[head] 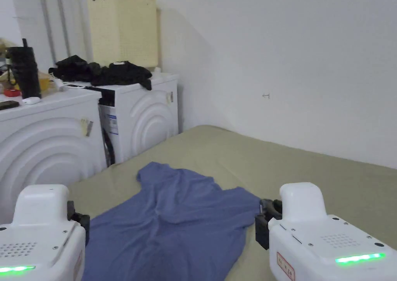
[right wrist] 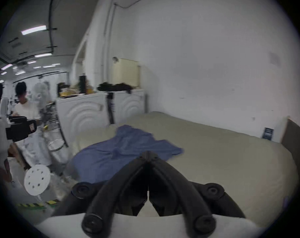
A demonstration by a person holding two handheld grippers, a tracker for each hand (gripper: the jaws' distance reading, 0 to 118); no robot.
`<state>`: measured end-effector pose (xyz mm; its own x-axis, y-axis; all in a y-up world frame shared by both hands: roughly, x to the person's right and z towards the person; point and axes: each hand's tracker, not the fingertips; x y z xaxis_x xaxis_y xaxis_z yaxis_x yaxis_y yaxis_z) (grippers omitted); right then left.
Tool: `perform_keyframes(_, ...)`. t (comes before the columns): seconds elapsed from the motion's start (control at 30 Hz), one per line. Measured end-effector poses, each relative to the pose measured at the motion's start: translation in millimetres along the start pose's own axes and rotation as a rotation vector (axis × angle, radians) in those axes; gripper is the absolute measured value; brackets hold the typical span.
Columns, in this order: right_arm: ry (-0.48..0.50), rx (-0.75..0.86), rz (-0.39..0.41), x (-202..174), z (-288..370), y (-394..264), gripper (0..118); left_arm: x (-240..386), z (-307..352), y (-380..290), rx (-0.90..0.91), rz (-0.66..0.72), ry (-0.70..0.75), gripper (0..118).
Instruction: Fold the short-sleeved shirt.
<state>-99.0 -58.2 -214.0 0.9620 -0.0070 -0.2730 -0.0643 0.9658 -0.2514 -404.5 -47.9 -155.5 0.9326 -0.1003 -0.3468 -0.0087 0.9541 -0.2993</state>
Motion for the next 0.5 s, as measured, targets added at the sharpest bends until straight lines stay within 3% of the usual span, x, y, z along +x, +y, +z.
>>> perform_keyframes(0.2, 0.016, -0.029, -0.01, -8.3, -15.9, -6.1, 2, -13.2, 1.0, -9.8, -0.012, 0.002, 0.026, 3)
perform_keyframes(0.5, -0.038, -0.043, -0.013, 26.3, -17.6, -11.1, 2, 32.4, -21.6, -14.3, -0.05, -0.045, -0.109, 3)
